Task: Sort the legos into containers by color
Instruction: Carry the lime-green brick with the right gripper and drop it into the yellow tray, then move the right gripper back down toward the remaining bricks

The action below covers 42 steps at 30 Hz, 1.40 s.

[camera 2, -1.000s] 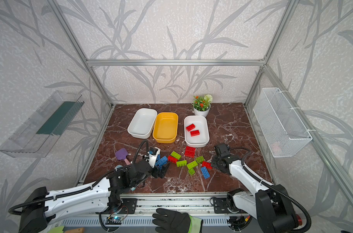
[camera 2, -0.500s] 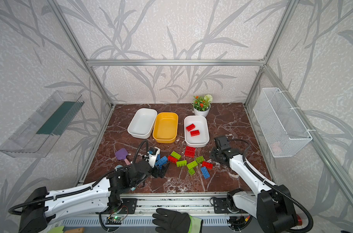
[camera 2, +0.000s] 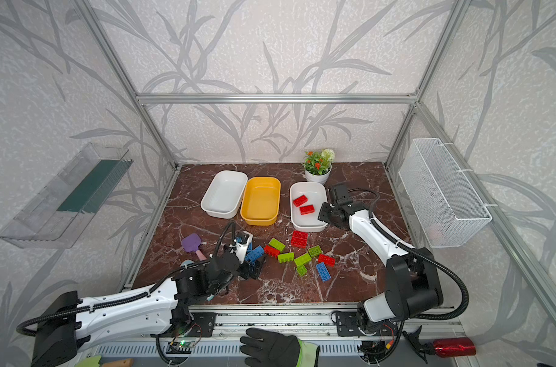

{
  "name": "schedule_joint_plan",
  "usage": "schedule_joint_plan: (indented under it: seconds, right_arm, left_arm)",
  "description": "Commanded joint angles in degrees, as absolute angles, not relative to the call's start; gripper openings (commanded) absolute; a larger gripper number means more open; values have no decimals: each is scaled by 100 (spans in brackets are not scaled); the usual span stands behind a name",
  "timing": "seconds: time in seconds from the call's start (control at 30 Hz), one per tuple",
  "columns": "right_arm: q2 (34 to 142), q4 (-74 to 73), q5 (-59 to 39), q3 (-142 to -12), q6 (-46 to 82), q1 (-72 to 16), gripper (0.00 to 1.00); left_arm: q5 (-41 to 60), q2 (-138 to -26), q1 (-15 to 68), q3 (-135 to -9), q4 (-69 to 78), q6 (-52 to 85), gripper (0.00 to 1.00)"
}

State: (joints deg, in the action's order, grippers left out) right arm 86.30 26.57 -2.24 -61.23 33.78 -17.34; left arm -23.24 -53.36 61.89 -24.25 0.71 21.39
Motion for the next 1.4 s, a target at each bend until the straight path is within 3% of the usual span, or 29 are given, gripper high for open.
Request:
schedule_joint_plan:
  seconds: [0.0, 0.27, 0.67, 0.73, 0.8, 0.9, 1.07, 1.37]
  right_arm:
    - [8970, 2633, -348, -6620, 3179, -1987, 42]
    - [10263, 2703, -609, -8217, 2967, -2751, 42]
    - [13119, 3524, -929, -11933, 2644, -3408, 45]
    - [13575, 3843, -949, -12610, 2563, -3434, 54]
    - [13915, 4177, -1007, -13243, 2485, -3433, 70]
    - [14135, 4573, -1173, -13864, 2312, -3465, 77]
    - [13353, 4446, -943, -13175, 2112, -3566, 79]
    - [10285, 3085, -368, -8608, 2338, -3621, 79]
  left_arm:
    - [-2698, -5345, 6205, -2532, -29, 2107, 99]
    - [-3250, -5173, 6172, -2474, -351, 2475, 99]
    - [-3700, -4557, 5945, -2487, -1636, 3332, 99]
    - [-3683, -4443, 5861, -2455, -1760, 3460, 99]
    - [-3694, -4312, 5783, -2375, -1765, 3568, 99]
    - [-3625, -4148, 5703, -2355, -1909, 3655, 99]
    - [-3559, -4060, 5661, -2407, -1941, 3601, 99]
    - [-2811, -4282, 5660, -2409, -1477, 3434, 99]
